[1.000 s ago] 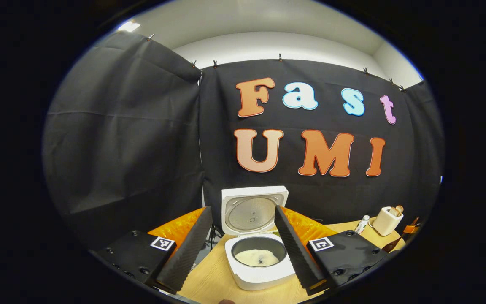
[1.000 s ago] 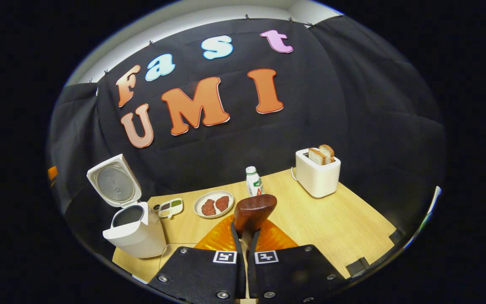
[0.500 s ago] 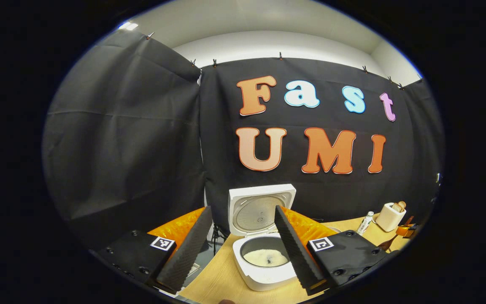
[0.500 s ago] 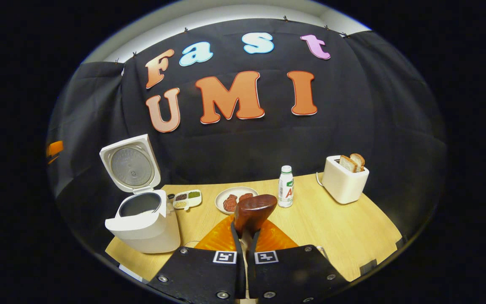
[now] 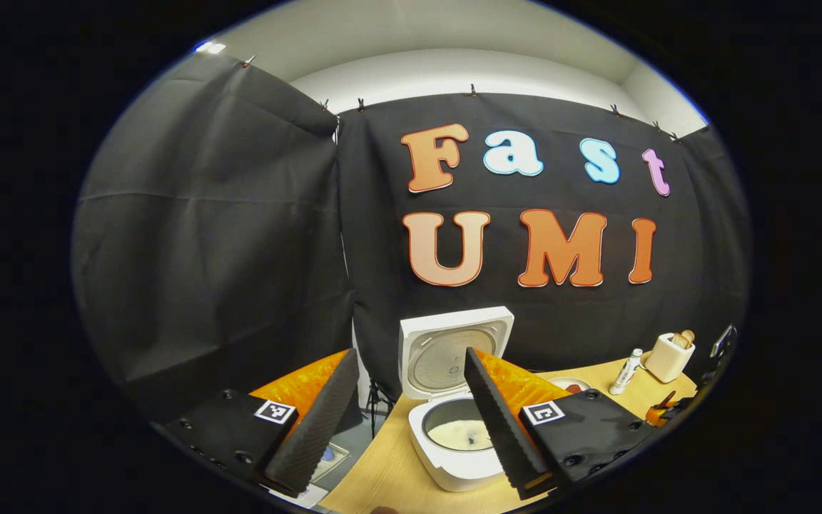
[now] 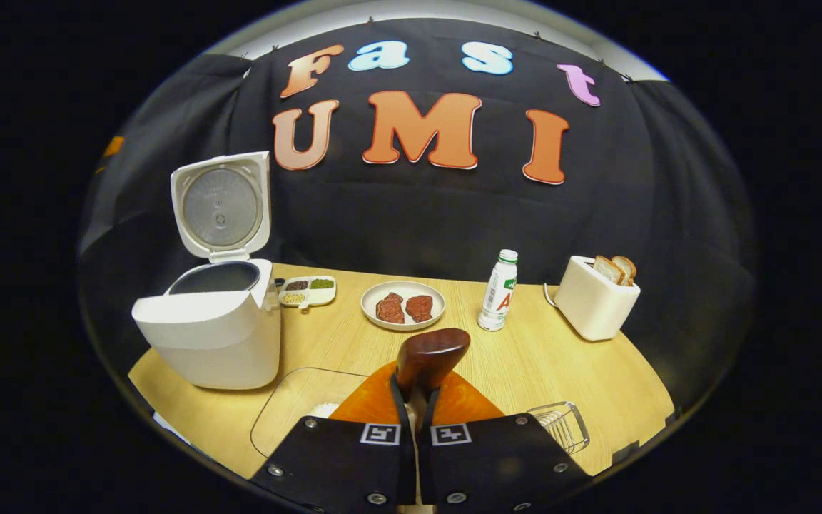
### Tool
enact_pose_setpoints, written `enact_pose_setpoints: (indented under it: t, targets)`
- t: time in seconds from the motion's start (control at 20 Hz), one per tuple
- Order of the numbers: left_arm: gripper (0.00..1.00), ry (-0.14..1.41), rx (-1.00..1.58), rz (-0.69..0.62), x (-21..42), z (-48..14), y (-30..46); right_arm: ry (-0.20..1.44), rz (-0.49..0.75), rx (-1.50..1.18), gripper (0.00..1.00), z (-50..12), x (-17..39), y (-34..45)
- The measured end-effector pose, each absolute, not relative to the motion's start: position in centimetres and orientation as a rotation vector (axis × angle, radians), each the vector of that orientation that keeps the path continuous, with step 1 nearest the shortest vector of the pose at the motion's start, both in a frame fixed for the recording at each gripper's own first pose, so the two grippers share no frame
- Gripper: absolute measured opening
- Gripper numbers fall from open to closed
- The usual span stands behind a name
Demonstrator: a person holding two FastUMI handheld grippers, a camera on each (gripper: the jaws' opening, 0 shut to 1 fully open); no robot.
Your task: Close the left gripper, press the button to open the rice cooker; take a wooden spoon from the chopstick holder with the right hand, scoop a spoonful of rice and pour it into the rice cooker, then put the wooden spoon back into the chopstick holder.
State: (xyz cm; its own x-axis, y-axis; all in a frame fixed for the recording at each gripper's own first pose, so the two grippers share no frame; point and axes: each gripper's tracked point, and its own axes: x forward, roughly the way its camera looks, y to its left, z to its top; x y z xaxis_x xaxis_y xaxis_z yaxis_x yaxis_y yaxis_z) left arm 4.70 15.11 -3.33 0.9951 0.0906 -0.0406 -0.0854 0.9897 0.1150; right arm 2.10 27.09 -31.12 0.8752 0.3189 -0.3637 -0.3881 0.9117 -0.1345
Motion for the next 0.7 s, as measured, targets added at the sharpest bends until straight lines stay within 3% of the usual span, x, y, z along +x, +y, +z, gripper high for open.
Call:
enact_pose_setpoints:
  t: [0.3,0.7]
  targets:
    - [1.0,0.073,0.117,0.082,5.3,-4.4,15.5,0.371,0.364,-0.288,0.02,-34.0,1.0,28.0]
    - [1.0,0.092,0.122,0.07,6.0,-5.3,15.6,0.558,0.336,0.253,0.01,-35.4,-0.1,29.4]
